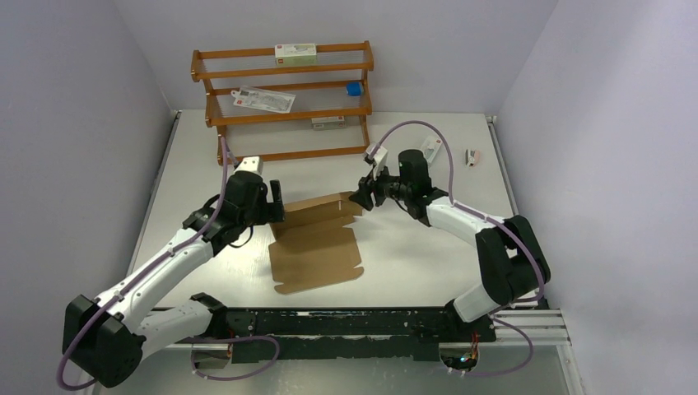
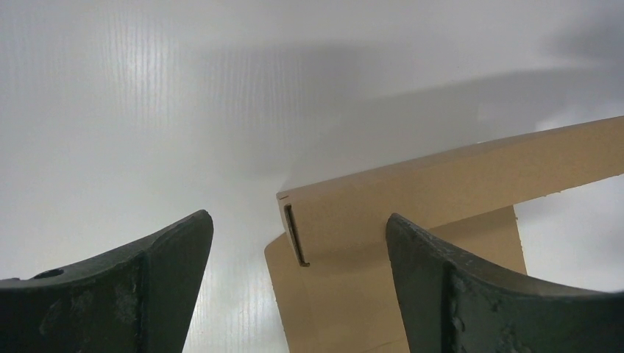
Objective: Fold the paper box
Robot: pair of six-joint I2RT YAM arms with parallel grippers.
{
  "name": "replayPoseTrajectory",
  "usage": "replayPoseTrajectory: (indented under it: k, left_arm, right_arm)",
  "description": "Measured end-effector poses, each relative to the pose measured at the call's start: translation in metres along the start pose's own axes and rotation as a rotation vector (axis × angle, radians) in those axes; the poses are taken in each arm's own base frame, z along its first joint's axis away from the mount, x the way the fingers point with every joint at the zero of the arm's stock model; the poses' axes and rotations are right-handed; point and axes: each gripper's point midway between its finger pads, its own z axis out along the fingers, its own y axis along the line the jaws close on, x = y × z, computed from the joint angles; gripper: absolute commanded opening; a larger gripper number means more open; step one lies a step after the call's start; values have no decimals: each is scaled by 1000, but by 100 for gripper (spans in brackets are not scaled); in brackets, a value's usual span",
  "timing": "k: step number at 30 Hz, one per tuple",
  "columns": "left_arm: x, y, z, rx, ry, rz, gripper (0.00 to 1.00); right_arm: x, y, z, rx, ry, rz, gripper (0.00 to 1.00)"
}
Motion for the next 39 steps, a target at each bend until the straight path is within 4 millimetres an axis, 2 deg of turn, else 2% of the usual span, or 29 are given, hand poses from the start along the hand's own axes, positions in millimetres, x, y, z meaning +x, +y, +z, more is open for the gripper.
replayPoseTrajectory:
  k: [8, 12, 16, 24, 29, 39]
  left_arm:
    - [2, -8, 3, 38, 14, -2, 89]
    - [3, -13, 6, 58, 20, -2, 88]
    - [4, -17, 8, 78, 24, -5, 87]
    - [3, -26, 17, 113, 18, -18, 84]
    - [0, -30, 22, 125, 7, -31, 82]
    - [-4, -32, 27, 141, -25, -57, 81]
  right_arm:
    - [-1, 12, 9, -42, 7, -41, 44]
    - [9, 19, 16, -56, 37, -47, 40]
    - [18, 27, 22, -51, 73, -56, 30]
    - [27, 29, 24, 41, 110, -56, 15]
    - [28, 29, 23, 125, 119, -28, 11]
    - [25, 33, 18, 284, 106, 59, 11]
